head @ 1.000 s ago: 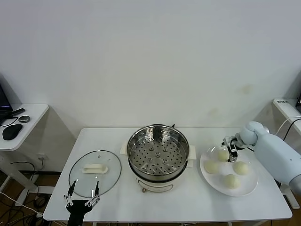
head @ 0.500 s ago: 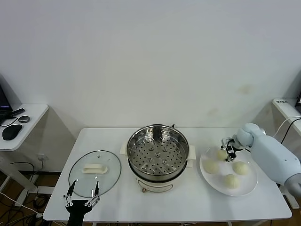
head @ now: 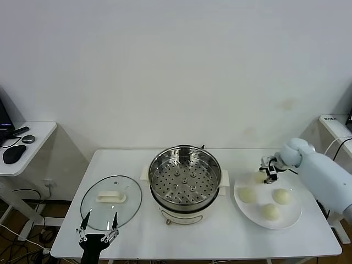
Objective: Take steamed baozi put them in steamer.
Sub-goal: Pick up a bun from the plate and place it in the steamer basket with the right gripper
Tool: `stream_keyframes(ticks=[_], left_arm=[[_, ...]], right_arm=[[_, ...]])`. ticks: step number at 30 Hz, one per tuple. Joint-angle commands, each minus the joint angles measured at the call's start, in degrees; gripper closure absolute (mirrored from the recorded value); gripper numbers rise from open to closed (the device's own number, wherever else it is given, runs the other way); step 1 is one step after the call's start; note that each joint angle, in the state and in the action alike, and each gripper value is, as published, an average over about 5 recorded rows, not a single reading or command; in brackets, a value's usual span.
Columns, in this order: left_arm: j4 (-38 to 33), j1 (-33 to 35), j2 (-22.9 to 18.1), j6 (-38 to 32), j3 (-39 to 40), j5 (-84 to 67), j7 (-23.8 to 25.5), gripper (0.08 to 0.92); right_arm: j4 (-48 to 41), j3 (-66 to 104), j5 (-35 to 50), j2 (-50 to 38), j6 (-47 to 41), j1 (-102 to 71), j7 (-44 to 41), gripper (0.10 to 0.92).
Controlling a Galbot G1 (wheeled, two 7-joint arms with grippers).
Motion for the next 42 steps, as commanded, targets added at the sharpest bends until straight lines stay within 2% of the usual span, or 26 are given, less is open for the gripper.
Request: stream_keyframes(ticks=[1, 6, 12, 19, 26, 30, 33, 42], left_arm=[[-0.1, -0.2, 0.1, 0.0, 0.1, 0.0, 0.0, 0.177], [-0.2, -0.4, 0.8, 0.1, -0.3, -0.3, 0.0, 0.177], [-0.4, -0.6, 1.3, 0.0, -0.7, -0.5, 0.2, 0.177], [-0.5, -0.7, 1.5, 0.1, -1.7, -0.5, 0.4, 0.177], [-0.9, -0.4, 1.0, 0.2, -2.7, -0.2, 0.6, 0.177], [-0.8, -0.3, 0.9, 0.2, -3.5, -0.1, 0.7, 0.177], [-0.7, -0.4, 0.7, 0.2, -4.0, 0.0, 0.8, 0.177], [-0.3, -0.9, 0.2, 0.2, -4.5, -0.1, 0.5, 0.177]], right_arm=[[9.0, -5.9, 7.5, -6.3, 0.1, 8.0, -0.6, 0.499], [11.6, -12.6, 15.3, -4.8, 3.3, 20.6, -1.9, 0.499], [11.4, -21.9, 24.8, 3.4, 10.1, 33.5, -2.7, 0.499], [13.4, -29.6, 26.8, 13.9, 17.0, 36.2, -2.4, 0.492], [11.4, -35.2, 19.6, 24.3, 27.1, 34.4, 0.2, 0.483], [7.6, -36.1, 11.8, 28.1, 32.3, 31.7, 2.4, 0.482], [4.8, -36.1, 6.1, 30.0, 35.4, 29.8, 3.5, 0.482], [0.7, -35.6, -3.9, 31.8, 41.5, 27.3, 4.5, 0.475]])
